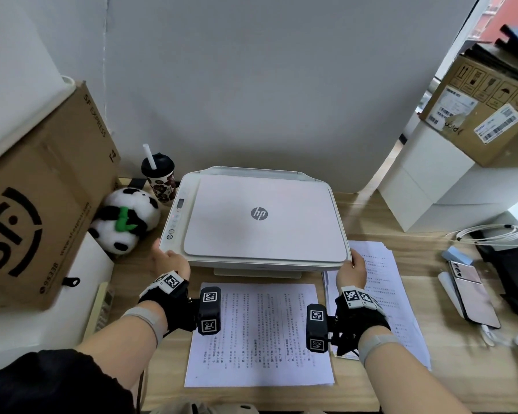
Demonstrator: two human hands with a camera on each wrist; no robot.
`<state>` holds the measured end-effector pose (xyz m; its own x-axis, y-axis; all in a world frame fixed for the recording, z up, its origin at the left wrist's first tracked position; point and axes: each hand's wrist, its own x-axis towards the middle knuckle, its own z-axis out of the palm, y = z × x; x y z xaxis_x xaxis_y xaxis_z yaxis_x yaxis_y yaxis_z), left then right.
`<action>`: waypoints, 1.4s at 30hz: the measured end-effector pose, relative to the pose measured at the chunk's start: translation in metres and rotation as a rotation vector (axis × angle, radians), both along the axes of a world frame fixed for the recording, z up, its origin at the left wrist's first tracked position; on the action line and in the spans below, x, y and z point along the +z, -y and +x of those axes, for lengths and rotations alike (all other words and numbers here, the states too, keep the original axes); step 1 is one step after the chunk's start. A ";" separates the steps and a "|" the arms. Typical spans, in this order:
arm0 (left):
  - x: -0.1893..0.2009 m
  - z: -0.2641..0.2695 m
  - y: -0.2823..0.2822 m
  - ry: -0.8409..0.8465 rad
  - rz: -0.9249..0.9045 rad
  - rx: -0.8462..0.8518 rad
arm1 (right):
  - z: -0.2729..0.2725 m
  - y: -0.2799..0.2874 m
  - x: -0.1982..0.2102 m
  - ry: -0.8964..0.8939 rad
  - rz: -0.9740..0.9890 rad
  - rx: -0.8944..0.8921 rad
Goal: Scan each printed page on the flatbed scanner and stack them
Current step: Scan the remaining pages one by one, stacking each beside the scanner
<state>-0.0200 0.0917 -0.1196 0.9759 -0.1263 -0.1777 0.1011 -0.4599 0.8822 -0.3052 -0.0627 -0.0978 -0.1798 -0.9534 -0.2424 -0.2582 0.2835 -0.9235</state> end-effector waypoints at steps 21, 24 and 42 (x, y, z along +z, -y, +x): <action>0.045 0.012 0.016 0.015 0.459 -0.538 | -0.008 0.013 0.006 -0.126 -0.006 0.092; 0.047 0.013 0.020 -0.034 0.473 -0.514 | -0.011 0.012 0.004 -0.138 -0.016 0.119; 0.145 0.064 0.081 -0.170 -0.479 -0.125 | 0.009 0.045 0.029 0.112 -0.078 -0.017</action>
